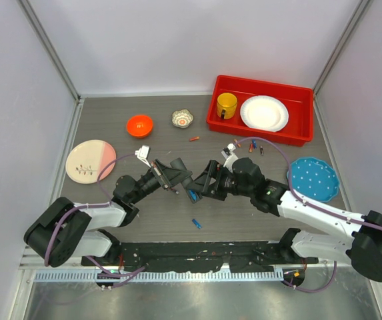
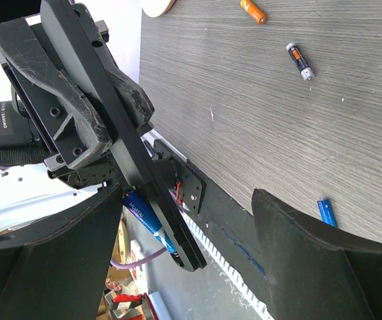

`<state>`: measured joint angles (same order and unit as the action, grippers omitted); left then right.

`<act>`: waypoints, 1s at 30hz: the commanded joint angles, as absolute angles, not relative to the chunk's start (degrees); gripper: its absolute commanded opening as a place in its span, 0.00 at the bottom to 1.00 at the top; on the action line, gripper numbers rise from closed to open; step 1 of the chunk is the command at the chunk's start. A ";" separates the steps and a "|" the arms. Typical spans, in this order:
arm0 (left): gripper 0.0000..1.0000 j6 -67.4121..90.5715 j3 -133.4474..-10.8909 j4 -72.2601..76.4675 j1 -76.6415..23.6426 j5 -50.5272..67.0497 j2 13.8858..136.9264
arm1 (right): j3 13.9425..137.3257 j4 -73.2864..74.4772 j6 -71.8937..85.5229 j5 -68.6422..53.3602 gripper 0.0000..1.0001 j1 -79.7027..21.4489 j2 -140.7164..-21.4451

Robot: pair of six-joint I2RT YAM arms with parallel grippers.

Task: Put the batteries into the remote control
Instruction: Load the battery into the remote control.

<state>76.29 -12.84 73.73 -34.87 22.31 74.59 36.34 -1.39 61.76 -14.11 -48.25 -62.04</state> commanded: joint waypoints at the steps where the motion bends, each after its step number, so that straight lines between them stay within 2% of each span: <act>1: 0.00 76.11 -14.06 88.59 -35.16 22.15 72.69 | 35.77 -4.48 62.31 -14.85 0.82 -47.99 -61.96; 30: 0.00 76.11 -14.15 88.59 -35.16 19.25 71.10 | 33.49 -7.73 63.98 -16.26 0.73 -47.99 -62.40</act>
<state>76.05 -12.84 73.34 -35.14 20.71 72.69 34.11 -7.22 64.20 -15.77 -48.23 -62.04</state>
